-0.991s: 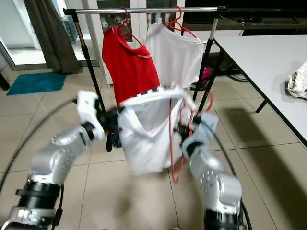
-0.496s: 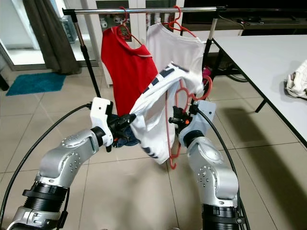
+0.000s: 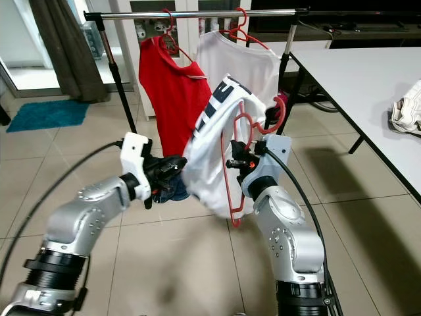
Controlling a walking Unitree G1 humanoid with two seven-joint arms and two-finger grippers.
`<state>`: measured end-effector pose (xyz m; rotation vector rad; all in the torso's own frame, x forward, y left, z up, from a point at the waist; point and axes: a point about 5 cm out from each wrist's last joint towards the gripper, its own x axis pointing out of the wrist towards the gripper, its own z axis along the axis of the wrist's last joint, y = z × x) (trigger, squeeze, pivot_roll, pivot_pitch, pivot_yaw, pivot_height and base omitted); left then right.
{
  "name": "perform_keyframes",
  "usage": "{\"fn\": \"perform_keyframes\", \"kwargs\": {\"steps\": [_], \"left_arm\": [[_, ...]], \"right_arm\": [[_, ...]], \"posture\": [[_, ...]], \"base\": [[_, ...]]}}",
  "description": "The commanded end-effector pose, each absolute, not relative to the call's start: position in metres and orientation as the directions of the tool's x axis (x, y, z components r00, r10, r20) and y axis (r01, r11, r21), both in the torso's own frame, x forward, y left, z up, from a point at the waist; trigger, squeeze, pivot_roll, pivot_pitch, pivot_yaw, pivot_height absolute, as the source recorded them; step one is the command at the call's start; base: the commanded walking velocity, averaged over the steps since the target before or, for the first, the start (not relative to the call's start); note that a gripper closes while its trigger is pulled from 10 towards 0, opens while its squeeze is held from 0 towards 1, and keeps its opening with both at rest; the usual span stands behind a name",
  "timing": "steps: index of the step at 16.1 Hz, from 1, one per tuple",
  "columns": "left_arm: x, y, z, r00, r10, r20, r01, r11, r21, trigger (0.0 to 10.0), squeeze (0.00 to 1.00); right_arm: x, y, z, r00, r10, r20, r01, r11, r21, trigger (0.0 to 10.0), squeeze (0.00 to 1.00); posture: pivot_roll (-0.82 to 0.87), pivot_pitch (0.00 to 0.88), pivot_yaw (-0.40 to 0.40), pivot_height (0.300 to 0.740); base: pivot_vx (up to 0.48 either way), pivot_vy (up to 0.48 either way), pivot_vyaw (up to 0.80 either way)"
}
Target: Hang hanger
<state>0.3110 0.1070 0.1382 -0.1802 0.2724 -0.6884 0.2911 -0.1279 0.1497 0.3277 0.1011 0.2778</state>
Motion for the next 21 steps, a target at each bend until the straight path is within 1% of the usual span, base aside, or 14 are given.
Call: {"fn": "perform_keyframes", "kwargs": {"steps": [1,2,5,6,7,10,12,14,15,16,18,19,20,21], "left_arm": [[0.313,0.111,0.145,0.735,-0.654,-0.178,0.615,0.755,-0.228,10.0,1.0],[0.314,0.114,0.145,0.735,-0.654,-0.179,0.617,0.755,-0.223,10.0,1.0],[0.314,0.129,0.15,0.714,-0.678,-0.175,0.651,0.734,-0.193,10.0,1.0],[0.318,0.145,0.156,0.734,-0.656,-0.178,0.64,0.755,-0.142,10.0,1.0],[0.321,0.152,0.159,0.756,-0.631,-0.171,0.617,0.776,-0.131,10.0,1.0],[0.333,0.189,0.18,0.848,-0.519,-0.112,0.515,0.855,-0.065,10.0,1.0],[0.332,0.206,0.192,0.848,-0.526,-0.069,0.523,0.85,-0.063,10.0,1.0],[0.328,0.202,0.195,0.81,-0.584,-0.042,0.582,0.811,-0.051,10.0,1.0],[0.324,0.189,0.195,0.757,-0.653,-0.029,0.65,0.757,-0.072,10.0,1.0],[0.315,0.171,0.194,0.666,-0.746,-0.007,0.742,0.663,-0.102,10.0,1.0],[0.305,0.147,0.189,0.561,-0.827,-0.02,0.823,0.56,-0.093,10.0,1.0],[0.303,0.137,0.185,0.536,-0.843,-0.035,0.841,0.537,-0.065,10.0,1.0],[0.303,0.134,0.183,0.537,-0.842,-0.056,0.843,0.538,-0.012,10.0,1.0],[0.306,0.131,0.18,0.559,-0.825,-0.086,0.829,0.551,0.095,10.0,1.0]], "right_arm": [[0.293,-0.125,0.164,0.952,0.306,0.012,-0.296,0.908,0.297,0.0,0.0],[0.292,-0.124,0.165,0.949,0.314,0.014,-0.305,0.908,0.288,0.0,0.0],[0.29,-0.12,0.17,0.919,0.394,0.008,-0.39,0.906,0.165,0.0,0.0],[0.286,-0.12,0.169,0.887,0.461,-0.019,-0.457,0.884,0.097,0.0,0.0],[0.286,-0.121,0.169,0.88,0.473,-0.026,-0.47,0.879,0.081,0.0,0.0],[0.281,-0.129,0.17,0.837,0.546,-0.028,-0.545,0.837,0.044,0.0,0.0],[0.278,-0.136,0.17,0.813,0.581,-0.035,-0.581,0.814,0.023,0.0,0.0],[0.279,-0.141,0.171,0.808,0.588,-0.037,-0.588,0.809,0.009,0.0,0.0],[0.28,-0.14,0.173,0.815,0.579,-0.035,-0.579,0.816,0.011,0.0,0.0],[0.284,-0.14,0.175,0.844,0.535,-0.032,-0.535,0.845,0.027,0.0,0.0],[0.287,-0.137,0.179,0.877,0.48,-0.009,-0.477,0.874,0.096,0.0,0.0],[0.287,-0.132,0.18,0.879,0.477,0.0,-0.473,0.871,0.135,0.0,0.0],[0.286,-0.129,0.181,0.88,0.475,0.004,-0.47,0.869,0.155,0.0,0.0],[0.285,-0.124,0.182,0.88,0.474,0.012,-0.467,0.864,0.189,0.0,0.0]], "posture": [[-0.19,0.0,0.028,0.74],[-0.19,0.0,0.028,0.74],[-0.19,0.0,0.029,0.74],[-0.19,0.0,0.029,0.74],[-0.19,0.0,0.032,0.74],[-0.18,0.0,0.031,0.74],[-0.18,0.0,0.03,0.74],[-0.17,0.0,0.029,0.74],[-0.18,0.0,0.029,0.74],[-0.18,0.0,0.03,0.74],[-0.18,0.0,0.03,0.74],[-0.18,0.0,0.03,0.74],[-0.18,0.0,0.03,0.74],[-0.18,0.0,0.036,0.74]], "base": [[0.0,0.0,0.0],[0.0,0.0,0.0],[0.0,0.0,0.0],[0.0,0.0,0.0],[0.0,0.0,0.0],[0.0,0.0,0.0],[0.0,0.0,0.0],[0.0,0.0,0.0],[0.0,0.0,0.0],[0.0,0.0,0.0],[0.0,0.0,0.0],[0.0,0.0,0.0],[0.0,0.0,0.0],[0.0,0.0,0.0]]}}
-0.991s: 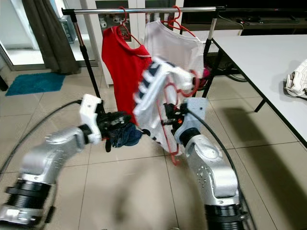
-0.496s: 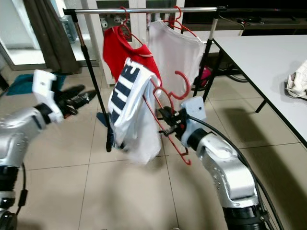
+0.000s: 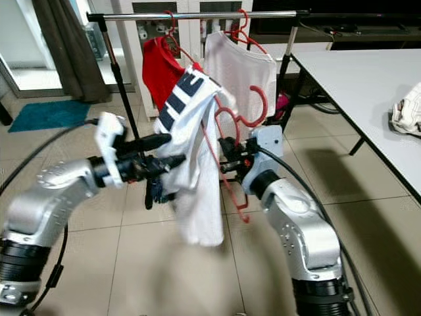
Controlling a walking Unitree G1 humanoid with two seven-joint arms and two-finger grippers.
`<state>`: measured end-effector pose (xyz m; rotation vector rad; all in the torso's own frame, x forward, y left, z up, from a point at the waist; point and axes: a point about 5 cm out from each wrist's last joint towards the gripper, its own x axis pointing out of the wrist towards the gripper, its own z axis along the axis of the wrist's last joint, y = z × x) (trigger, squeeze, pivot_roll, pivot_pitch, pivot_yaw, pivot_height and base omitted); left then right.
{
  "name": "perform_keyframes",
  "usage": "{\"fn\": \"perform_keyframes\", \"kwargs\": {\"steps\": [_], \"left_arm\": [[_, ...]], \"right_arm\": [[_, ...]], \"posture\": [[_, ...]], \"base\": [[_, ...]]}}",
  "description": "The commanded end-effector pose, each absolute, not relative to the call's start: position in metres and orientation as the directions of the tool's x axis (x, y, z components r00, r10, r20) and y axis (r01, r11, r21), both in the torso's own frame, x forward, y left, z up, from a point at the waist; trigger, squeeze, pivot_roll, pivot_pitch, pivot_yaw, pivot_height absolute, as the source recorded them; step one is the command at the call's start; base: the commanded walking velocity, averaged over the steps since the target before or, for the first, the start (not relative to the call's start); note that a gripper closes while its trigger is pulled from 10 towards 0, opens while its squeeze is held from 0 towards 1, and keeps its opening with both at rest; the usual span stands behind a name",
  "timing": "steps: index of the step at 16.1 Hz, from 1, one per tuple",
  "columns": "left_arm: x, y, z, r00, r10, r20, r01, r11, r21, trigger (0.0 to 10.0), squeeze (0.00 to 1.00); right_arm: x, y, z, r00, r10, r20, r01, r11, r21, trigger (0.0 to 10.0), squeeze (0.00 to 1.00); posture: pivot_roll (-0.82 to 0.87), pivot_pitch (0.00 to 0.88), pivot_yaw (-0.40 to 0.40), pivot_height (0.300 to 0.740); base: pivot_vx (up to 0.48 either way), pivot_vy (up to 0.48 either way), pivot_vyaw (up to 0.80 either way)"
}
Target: Hang hanger
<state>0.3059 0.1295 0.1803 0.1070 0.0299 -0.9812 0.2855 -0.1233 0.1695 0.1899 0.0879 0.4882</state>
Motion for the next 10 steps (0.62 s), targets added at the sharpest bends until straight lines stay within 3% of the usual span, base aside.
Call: {"fn": "perform_keyframes", "kwargs": {"steps": [1,3,4,9,10], "left_arm": [[0.317,0.134,0.178,0.667,-0.738,-0.105,0.727,0.613,0.309,10.0,0.93],[0.325,0.139,0.181,0.745,-0.666,-0.05,0.605,0.641,0.472,10.0,0.1],[0.326,0.139,0.182,0.754,-0.657,-0.003,0.576,0.657,0.487,10.0,0.0],[0.335,0.137,0.164,0.771,-0.636,0.033,0.535,0.675,0.509,10.0,0.0],[0.339,0.138,0.159,0.781,-0.624,0.038,0.529,0.692,0.492,0.0,0.0]], "right_arm": [[0.284,-0.117,0.186,0.878,0.477,0.028,-0.47,0.852,0.232,0.0,0.0],[0.283,-0.109,0.19,0.873,0.487,0.045,-0.48,0.836,0.265,0.0,0.0],[0.282,-0.106,0.192,0.869,0.493,0.051,-0.487,0.83,0.274,0.0,0.0],[0.281,-0.1,0.198,0.861,0.506,0.059,-0.5,0.816,0.292,0.0,0.0],[0.28,-0.099,0.199,0.86,0.507,0.061,-0.501,0.814,0.294,0.0,0.0]], "posture": [[-0.18,0.0,0.036,0.74],[-0.19,0.0,0.04,0.74],[-0.19,0.0,0.039,0.74],[-0.19,0.0,0.038,0.74],[-0.19,0.0,0.04,0.74]], "base": [[0.0,0.0,0.0],[0.0,0.0,0.0],[0.0,0.0,0.0],[0.0,0.0,0.0],[0.0,0.0,0.0]]}}
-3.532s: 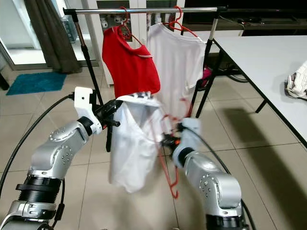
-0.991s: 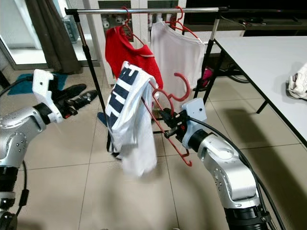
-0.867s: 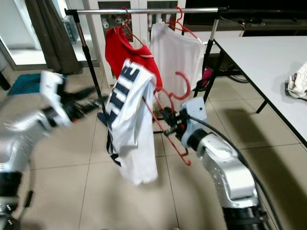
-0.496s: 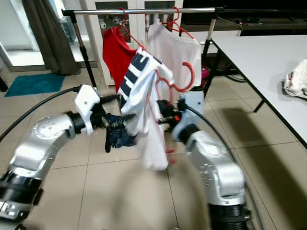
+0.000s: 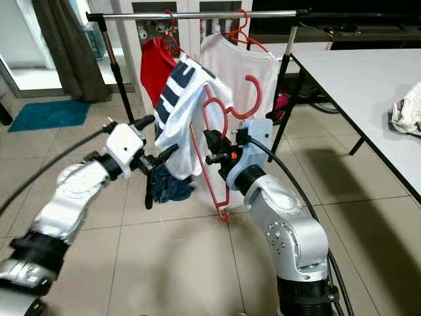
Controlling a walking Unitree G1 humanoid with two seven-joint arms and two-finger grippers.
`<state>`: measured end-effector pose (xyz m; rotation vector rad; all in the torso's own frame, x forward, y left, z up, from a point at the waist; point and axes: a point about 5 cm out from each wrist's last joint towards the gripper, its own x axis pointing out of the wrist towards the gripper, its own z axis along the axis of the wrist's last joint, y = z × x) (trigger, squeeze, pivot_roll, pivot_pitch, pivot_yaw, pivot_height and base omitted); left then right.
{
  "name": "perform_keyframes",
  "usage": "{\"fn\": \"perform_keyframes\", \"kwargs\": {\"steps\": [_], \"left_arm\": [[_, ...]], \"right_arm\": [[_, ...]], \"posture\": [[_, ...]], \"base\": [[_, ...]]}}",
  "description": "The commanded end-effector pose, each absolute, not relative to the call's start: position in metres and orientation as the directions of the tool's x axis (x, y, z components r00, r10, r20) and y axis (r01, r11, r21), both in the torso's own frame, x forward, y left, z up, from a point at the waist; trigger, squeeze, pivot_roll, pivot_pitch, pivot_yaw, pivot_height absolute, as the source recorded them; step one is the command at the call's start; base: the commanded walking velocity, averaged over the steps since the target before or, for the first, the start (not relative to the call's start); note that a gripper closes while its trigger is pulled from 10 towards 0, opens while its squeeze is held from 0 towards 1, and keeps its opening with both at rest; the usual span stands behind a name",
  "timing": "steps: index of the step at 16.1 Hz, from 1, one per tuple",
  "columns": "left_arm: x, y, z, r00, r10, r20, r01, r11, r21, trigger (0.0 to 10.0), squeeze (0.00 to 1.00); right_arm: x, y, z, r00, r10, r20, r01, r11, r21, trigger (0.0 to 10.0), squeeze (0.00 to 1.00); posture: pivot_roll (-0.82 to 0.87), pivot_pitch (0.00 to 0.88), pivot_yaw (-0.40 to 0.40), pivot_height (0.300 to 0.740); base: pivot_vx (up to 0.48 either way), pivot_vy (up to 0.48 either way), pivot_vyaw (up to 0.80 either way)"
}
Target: Hang hanger
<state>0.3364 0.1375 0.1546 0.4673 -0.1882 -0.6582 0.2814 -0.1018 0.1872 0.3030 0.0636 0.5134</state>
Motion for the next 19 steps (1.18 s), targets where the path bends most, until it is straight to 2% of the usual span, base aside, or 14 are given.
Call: {"fn": "perform_keyframes", "kwargs": {"steps": [1,7,10,13,15,19], "left_arm": [[0.341,0.139,0.156,0.791,-0.61,0.04,0.516,0.701,0.492,0.0,0.0],[0.345,0.137,0.155,0.792,-0.601,0.104,0.499,0.736,0.457,0.0,0.0],[0.35,0.137,0.155,0.797,-0.593,0.117,0.542,0.787,0.295,0.0,0.0],[0.353,0.141,0.157,0.795,-0.593,0.126,0.558,0.797,0.232,0.0,0.0],[0.355,0.143,0.157,0.786,-0.607,0.119,0.581,0.791,0.191,0.0,0.0],[0.354,0.144,0.158,0.716,-0.69,0.104,0.69,0.723,0.042,0.0,0.0]], "right_arm": [[0.28,-0.098,0.199,0.86,0.506,0.062,-0.5,0.814,0.296,0.0,0.0],[0.28,-0.097,0.202,0.861,0.504,0.069,-0.499,0.811,0.305,0.0,0.0],[0.28,-0.097,0.203,0.861,0.503,0.073,-0.5,0.81,0.308,0.0,0.0],[0.28,-0.097,0.203,0.863,0.5,0.073,-0.496,0.81,0.312,0.0,0.0],[0.28,-0.097,0.203,0.863,0.5,0.074,-0.496,0.809,0.314,0.0,0.0],[0.279,-0.097,0.203,0.863,0.499,0.074,-0.495,0.81,0.313,0.0,0.0]], "posture": [[-0.19,0.0,0.043,0.74],[-0.19,0.0,0.046,0.74],[-0.19,0.0,0.048,0.74],[-0.19,0.0,0.049,0.74],[-0.19,0.0,0.048,0.74],[-0.19,0.0,0.051,0.74]], "base": [[0.0,0.0,0.0],[0.0,0.0,0.0],[0.0,0.0,0.0],[0.0,0.0,0.0],[0.0,0.0,0.0],[0.0,0.0,0.0]]}}
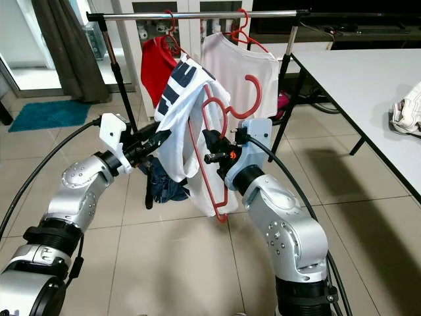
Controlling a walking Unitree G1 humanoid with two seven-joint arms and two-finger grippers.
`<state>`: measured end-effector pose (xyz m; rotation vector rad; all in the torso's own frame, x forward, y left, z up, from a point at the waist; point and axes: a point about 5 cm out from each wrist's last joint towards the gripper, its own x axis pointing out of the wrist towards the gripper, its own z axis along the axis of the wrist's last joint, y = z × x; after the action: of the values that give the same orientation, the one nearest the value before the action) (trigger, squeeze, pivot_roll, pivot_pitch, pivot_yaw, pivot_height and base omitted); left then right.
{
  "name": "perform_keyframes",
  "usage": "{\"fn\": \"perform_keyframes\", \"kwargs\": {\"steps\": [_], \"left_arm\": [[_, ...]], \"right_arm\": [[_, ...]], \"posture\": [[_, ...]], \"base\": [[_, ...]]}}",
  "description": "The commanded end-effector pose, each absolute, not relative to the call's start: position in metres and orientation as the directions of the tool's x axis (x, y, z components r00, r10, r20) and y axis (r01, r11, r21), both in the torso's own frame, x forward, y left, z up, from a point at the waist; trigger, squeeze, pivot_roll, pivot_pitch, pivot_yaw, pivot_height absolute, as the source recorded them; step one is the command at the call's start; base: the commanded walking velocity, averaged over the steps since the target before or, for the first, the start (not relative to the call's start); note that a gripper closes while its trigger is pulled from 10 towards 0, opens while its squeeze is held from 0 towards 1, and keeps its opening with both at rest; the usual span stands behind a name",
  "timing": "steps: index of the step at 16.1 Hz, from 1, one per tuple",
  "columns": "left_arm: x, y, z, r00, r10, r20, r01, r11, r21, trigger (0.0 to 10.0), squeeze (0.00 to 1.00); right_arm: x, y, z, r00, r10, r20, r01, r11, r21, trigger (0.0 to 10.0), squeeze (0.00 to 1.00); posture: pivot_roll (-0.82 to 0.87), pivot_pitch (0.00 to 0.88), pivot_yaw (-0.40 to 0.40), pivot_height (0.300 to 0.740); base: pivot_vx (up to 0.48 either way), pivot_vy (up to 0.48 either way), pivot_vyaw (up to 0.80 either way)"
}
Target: Hang hanger
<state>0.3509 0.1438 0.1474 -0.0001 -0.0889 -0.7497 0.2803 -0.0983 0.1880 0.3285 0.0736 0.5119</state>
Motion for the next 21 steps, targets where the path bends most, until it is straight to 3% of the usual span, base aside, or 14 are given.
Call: {"fn": "perform_keyframes", "kwargs": {"steps": [1,6,8,9,15,18,20,21], "left_arm": [[0.354,0.144,0.159,0.701,-0.705,0.108,0.71,0.705,-0.006,0.0,0.0],[0.35,0.146,0.168,0.632,-0.763,0.137,0.769,0.594,-0.235,0.0,0.0],[0.345,0.155,0.194,0.583,-0.76,0.288,0.785,0.434,-0.442,0.0,0.0],[0.346,0.163,0.207,0.592,-0.728,0.347,0.782,0.412,-0.468,0.0,0.0],[0.335,0.2,0.24,0.569,-0.763,0.306,0.799,0.426,-0.425,0.0,0.0],[0.329,0.202,0.232,0.563,-0.797,0.221,0.792,0.443,-0.42,0.0,0.0],[0.324,0.195,0.215,0.556,-0.828,0.068,0.793,0.503,-0.344,0.0,0.0],[0.329,0.195,0.207,0.628,-0.778,0.02,0.745,0.594,-0.305,0.0,0.0]], "right_arm": [[0.279,-0.097,0.202,0.863,0.499,0.074,-0.495,0.81,0.313,0.0,0.0],[0.279,-0.097,0.201,0.864,0.499,0.07,-0.493,0.81,0.316,0.0,0.0],[0.28,-0.105,0.181,0.896,0.44,-0.059,-0.406,0.866,0.294,0.0,0.0],[0.279,-0.108,0.172,0.897,0.427,-0.11,-0.387,0.882,0.271,0.0,0.0],[0.261,-0.113,0.134,0.865,0.389,-0.318,-0.339,0.919,0.201,0.0,0.0],[0.26,-0.113,0.141,0.904,0.36,-0.23,-0.287,0.91,0.298,0.0,0.0],[0.264,-0.111,0.156,0.93,0.336,-0.15,-0.247,0.871,0.424,0.0,0.0],[0.261,-0.108,0.155,0.906,0.381,-0.185,-0.271,0.857,0.438,0.0,0.0]], "posture": [[-0.19,0.0,0.051,0.74],[-0.19,0.0,0.051,0.74],[-0.18,0.0,0.048,0.74],[-0.18,0.0,0.048,0.74],[-0.14,0.0,0.069,0.74],[-0.13,0.0,0.084,0.74],[-0.14,0.0,0.084,0.74],[-0.14,0.0,0.081,0.74]], "base": [[0.0,0.0,0.0],[0.0,0.0,0.0],[0.0,0.0,0.0],[0.0,0.0,0.0],[0.0,0.0,0.0],[0.0,0.0,0.0],[0.0,0.0,0.0],[0.0,0.0,0.0]]}}
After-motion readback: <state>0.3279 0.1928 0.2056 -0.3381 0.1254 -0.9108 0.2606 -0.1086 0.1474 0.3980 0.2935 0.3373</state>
